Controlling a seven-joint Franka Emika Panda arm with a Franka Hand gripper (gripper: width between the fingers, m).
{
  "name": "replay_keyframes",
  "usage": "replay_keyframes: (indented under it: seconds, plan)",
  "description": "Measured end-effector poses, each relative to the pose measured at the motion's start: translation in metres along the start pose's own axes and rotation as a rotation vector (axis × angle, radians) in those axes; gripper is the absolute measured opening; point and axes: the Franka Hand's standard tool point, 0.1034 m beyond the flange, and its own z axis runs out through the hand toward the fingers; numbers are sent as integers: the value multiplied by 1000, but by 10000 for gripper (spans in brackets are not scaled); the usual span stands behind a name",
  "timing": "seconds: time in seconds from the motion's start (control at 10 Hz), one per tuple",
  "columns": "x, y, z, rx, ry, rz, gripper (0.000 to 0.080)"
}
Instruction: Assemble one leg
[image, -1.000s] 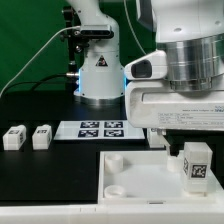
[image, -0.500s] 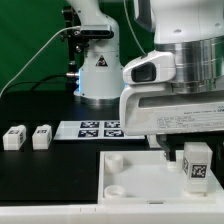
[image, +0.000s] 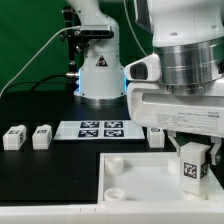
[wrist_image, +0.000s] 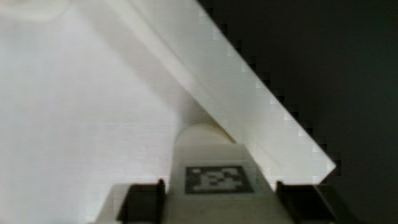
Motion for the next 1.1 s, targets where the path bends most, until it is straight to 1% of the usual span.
replay_keyframes:
  seconds: [0.3, 0.4, 0.6, 0.7, 0.8, 0.9, 1.0, 1.1]
  plan:
    - [-1, -5, 1, 17, -17, 413, 296]
    - [-1, -5, 1, 25, -22, 500, 296]
    - [-2, -6, 1, 25, -22, 503, 297]
    - [-2, -6, 1, 25, -21, 449, 297]
    - [-2, -5, 1, 20, -19, 390, 396]
    - [-2, -2, 0, 11, -23, 208, 535]
    - [3, -1, -4, 13, -18, 48, 613]
    - [3, -1, -6, -4, 3, -125, 613]
